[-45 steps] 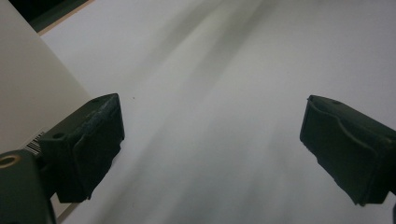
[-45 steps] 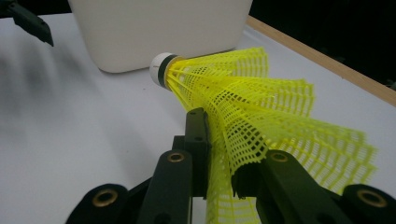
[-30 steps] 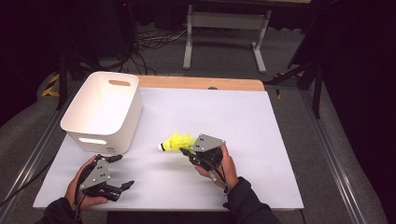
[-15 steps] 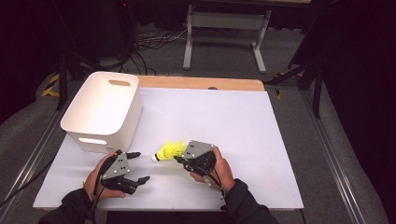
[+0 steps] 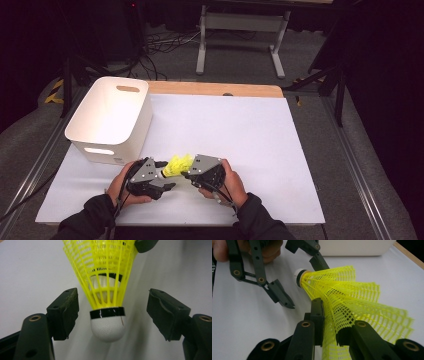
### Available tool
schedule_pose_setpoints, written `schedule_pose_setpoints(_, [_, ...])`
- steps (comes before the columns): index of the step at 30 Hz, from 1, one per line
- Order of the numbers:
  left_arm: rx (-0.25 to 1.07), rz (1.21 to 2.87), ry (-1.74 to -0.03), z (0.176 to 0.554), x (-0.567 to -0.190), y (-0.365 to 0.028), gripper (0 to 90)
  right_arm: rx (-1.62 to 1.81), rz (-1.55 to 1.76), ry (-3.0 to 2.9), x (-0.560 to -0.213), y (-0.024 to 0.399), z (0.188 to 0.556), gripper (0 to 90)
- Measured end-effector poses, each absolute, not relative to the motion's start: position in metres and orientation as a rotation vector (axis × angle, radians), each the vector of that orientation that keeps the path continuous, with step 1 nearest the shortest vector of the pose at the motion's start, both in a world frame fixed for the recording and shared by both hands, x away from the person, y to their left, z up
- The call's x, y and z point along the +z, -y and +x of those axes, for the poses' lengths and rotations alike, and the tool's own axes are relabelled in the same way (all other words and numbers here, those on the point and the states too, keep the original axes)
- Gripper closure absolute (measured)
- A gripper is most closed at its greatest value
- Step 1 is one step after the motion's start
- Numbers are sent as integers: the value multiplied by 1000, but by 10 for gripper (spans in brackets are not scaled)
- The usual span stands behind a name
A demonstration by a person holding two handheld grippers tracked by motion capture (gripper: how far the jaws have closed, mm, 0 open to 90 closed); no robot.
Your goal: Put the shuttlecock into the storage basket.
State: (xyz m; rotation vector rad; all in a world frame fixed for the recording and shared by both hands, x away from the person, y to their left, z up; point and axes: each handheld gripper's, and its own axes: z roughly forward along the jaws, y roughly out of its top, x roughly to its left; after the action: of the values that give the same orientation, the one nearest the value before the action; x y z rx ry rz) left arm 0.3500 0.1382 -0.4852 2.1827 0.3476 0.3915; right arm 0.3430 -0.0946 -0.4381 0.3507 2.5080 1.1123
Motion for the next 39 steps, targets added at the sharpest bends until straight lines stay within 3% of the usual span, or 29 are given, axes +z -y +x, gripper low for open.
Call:
schedule_pose_setpoints(8, [379,2219,-352,359,-485,-126,415,1026,272,-2556,-438,87,340,795])
schedule_pose_setpoints(28, [392,2197,-321,362,-483,-115,473,1008,251,-2579,-429,82,338,752])
schedule_pose_setpoints(39, [432,2134,-312,357,-482,-117,521,1045,266,-2590,-424,83,335,617])
